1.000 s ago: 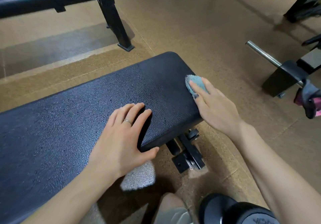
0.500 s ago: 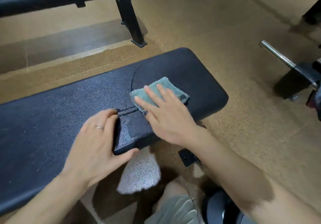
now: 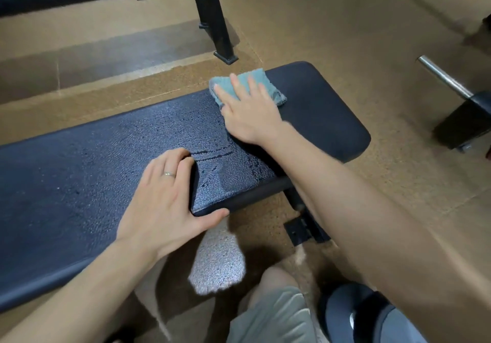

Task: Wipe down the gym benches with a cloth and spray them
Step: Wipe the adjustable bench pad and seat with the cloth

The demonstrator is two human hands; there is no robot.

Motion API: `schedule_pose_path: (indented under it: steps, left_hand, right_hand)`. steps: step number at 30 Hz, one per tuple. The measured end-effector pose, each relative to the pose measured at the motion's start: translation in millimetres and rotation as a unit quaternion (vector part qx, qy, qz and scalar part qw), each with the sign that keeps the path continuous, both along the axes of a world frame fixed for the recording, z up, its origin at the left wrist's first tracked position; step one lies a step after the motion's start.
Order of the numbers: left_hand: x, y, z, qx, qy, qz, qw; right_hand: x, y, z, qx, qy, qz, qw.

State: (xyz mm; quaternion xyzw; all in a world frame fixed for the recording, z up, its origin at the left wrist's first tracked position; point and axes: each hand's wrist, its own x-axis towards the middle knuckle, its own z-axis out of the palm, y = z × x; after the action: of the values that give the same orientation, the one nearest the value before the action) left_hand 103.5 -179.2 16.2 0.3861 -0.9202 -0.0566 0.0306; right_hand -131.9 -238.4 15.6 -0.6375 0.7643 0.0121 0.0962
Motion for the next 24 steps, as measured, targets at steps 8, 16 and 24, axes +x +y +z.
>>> schedule_pose_path:
  steps: [8, 16, 24]
  left_hand:
    - [0, 1, -1, 0.004, 0.014, 0.0, 1.0]
    - [2, -2, -1, 0.008, 0.0, 0.003, 1.0]
    - [0, 0, 1, 0.009, 0.015, 0.004, 1.0]
  right_hand:
    - [55, 90, 0, -0.048, -0.023, 0.107, 0.993]
    - [14, -50, 1, -0.033, 0.047, 0.088, 0.994]
    - [-56, -33, -14, -0.069, 0.059, -0.067, 0.994]
